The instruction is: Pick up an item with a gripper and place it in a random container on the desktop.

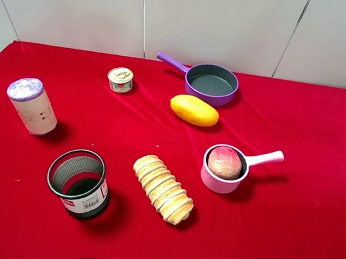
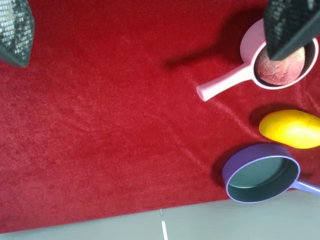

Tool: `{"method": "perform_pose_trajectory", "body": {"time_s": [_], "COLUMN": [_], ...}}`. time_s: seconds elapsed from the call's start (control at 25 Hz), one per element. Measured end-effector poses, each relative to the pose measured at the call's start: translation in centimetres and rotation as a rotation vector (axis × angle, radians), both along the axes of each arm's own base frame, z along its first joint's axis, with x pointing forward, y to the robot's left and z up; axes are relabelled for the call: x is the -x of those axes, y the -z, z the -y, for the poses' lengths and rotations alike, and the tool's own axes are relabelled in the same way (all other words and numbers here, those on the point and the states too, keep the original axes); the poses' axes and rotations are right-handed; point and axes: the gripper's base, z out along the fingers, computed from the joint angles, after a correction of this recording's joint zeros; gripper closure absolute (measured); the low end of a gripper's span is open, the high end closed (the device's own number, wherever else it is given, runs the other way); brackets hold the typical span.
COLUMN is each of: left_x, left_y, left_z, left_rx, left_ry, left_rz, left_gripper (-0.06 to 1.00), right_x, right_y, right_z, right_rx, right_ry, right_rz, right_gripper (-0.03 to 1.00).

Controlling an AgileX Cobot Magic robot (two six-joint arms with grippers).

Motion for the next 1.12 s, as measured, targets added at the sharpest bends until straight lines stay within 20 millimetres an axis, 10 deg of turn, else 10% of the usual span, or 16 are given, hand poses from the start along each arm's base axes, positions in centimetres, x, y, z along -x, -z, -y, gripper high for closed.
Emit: {"method": "perform_pose_trajectory", "body": {"time_s": [0.76, 1.12], "left_x": [1.8, 2.1], "left_y": [7.1, 7.3], "left_z": [0.4, 0.4], "left_rx": [0.058, 0.056], "left_ry": [-0.316, -0.354], "left_rz": [0.042, 0.094], "left_gripper": [-0.01, -0.01], "right_x": [0.0, 0.0], "right_y": [0.0, 0.0], "right_z": [0.0, 0.0], "right_rx": [0.000, 0.000], "right_ry": [0.000, 0.000], "right_rz": [0.000, 0.000], "right_gripper": [0.28, 0.28]}}
